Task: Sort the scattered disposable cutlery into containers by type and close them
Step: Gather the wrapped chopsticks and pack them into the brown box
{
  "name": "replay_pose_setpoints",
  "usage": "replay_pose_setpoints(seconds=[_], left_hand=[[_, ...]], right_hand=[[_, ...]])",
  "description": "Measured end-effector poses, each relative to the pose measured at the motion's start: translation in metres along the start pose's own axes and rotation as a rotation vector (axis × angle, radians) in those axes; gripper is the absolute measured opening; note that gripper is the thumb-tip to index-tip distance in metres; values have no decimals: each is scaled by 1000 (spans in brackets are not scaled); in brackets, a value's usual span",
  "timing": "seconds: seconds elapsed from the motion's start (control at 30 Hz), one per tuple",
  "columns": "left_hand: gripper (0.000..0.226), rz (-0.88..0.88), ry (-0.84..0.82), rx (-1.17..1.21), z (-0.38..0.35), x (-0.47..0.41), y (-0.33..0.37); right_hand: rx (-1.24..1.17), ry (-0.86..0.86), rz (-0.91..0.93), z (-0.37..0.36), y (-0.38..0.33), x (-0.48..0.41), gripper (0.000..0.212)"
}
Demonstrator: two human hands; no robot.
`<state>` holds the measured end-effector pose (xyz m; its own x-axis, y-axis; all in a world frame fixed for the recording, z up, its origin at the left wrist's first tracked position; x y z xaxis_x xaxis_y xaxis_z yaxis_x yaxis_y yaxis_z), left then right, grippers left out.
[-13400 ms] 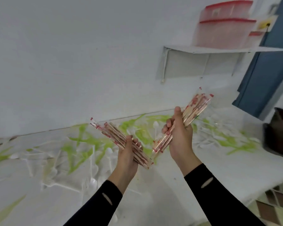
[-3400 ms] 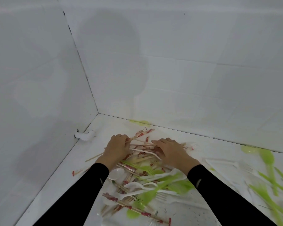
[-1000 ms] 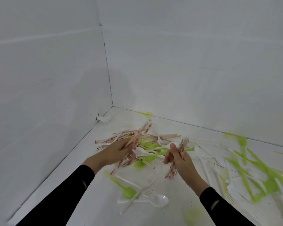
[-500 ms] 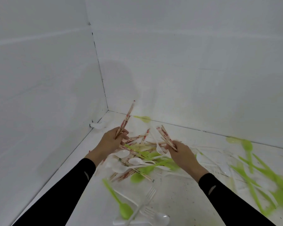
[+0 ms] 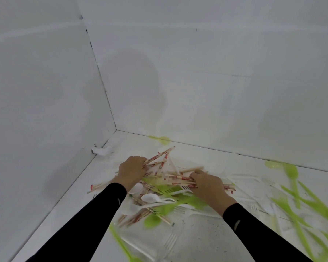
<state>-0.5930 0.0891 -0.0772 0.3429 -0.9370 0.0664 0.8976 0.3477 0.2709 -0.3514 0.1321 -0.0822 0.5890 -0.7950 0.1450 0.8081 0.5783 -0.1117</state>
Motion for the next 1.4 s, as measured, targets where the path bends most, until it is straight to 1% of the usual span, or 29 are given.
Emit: replay_pose_setpoints(seconds=[0.13, 0.27, 0.43, 0.47, 0.53, 0.6, 0.67, 0.7, 0.8, 0.87, 0.93, 1.07, 1.17, 1.27, 1.33, 1.4], left_hand=[[18, -14, -56, -6, -15, -7, -10], [14, -35, -54, -22, -18, -8, -19], [26, -21, -30, 69, -11, -2, -22], [25, -32, -18, 99, -7, -1, -20], [24, -57, 28, 169, 6, 0, -14], [21, -52, 69, 302, 21, 4, -14], [21, -41, 84, 513, 38, 9, -11], [20, -50, 116, 608, 49, 12, -9], [10, -91, 329, 919, 81, 19, -6], [12, -117, 447, 1067, 92, 26, -8], [13, -123, 502, 1101, 91, 35, -12], [15, -68, 499, 1170, 61, 48, -26], [16, 21, 460, 1147, 38, 54, -30], [11, 117, 364, 1058, 13, 55, -37], [15, 128, 332, 1018, 6, 53, -39], [21, 96, 357, 1034, 14, 49, -36]], right_hand=[[-31, 25, 133, 4, -3, 26, 33], [-77, 29, 238, 9, -2, 50, 32], [-56, 20, 306, 19, 3, 55, 36], [-55, 28, 306, 22, 3, 53, 35], [-66, 33, 278, 29, 1, 45, 24], [-118, 63, 241, 36, -4, 35, 18], [-170, 79, 217, 38, -12, 22, 16], [-185, 73, 215, 36, -19, 15, 17], [-185, 49, 213, 19, -38, -11, 32], [-144, 25, 192, 6, -45, -26, 42], [-66, 16, 165, -8, -46, -37, 48], [42, 58, 123, -18, -38, -45, 30], [-29, 73, 127, -9, -27, -38, 32], [-123, 109, 88, 4, -6, -24, 26], [-143, 119, 43, 10, 12, -13, 24], [-182, 148, 1, 16, 30, -1, 18]])
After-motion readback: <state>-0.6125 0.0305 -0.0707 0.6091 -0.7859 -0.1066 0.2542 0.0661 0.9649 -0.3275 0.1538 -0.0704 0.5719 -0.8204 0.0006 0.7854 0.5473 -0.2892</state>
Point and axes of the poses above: each hand's wrist, its own x-axis away from the middle knuckle, its own z-axis out of the back of the hand, y = z × x, the point moved 6 cm from there along -x, towards the middle knuckle, and after that the axes turned 1 degree about x, right-handed, at the moved point
